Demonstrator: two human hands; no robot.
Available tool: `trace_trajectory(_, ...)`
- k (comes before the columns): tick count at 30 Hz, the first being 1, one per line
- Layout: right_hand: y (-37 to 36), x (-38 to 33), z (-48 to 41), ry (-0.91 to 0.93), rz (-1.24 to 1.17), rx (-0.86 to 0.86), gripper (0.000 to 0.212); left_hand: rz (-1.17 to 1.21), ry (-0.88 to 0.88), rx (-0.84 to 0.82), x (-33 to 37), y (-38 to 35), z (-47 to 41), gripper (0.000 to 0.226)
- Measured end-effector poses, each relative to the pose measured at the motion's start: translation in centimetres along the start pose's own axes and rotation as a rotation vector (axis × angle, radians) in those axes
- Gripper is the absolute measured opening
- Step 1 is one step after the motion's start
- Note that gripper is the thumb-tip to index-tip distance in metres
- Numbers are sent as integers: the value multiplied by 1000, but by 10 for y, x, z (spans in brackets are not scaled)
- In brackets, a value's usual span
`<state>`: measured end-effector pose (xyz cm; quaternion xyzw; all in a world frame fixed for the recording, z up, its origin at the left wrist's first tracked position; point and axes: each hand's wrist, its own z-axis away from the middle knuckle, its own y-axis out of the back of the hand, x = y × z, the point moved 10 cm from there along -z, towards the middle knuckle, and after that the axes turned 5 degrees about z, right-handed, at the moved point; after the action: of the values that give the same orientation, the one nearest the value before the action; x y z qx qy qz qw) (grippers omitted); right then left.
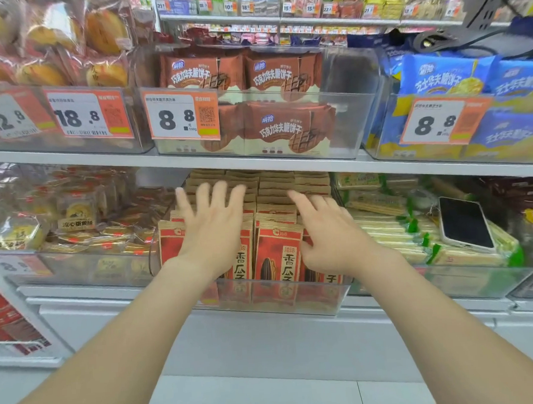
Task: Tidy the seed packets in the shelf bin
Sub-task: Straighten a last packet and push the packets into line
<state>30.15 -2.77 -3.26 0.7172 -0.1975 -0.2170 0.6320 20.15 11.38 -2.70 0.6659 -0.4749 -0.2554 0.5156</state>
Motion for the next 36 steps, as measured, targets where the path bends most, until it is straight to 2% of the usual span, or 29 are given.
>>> trace_trajectory(1,2,3,2,-18,23,-11,91,101,-72,-21,12,4,3,95)
trace_trajectory(3,4,13,4,-72,44,-22,78,232,-238,-73,34,1,10,98)
trace_trajectory(5,10,23,5,-126,56,8,47,216,-366,-98,51,-8,18,75)
trace_trajectory(7,16,25,8,-146,87,22,28,127,-382,-144,54,-20,20,51)
trace_trajectory(13,19,20,15,-145,111,-40,34,-47,-205,-152,27,-26,7,38)
trace_trajectory(16,15,13,9,-124,176,-22,32,-75,-127,-152,33,-29,2,46)
trace_trajectory(22,-3,14,-3,-137,148,-48,46,-71,-215,-150,56,-34,-5,56)
trace_trajectory(27,5,13,-7,-116,173,-45,24,-42,-153,-187,49,-35,-17,51)
trace_trajectory(31,17,19,-6,-149,188,36,31,-31,-162,-267,54,-35,-21,55)
trace_trajectory(34,0,19,-3,-135,150,-116,35,-98,-185,-364,54,-38,-19,61)
trace_trajectory(36,-5,18,-1,-130,138,-149,30,-158,-171,-378,52,-40,-17,65)
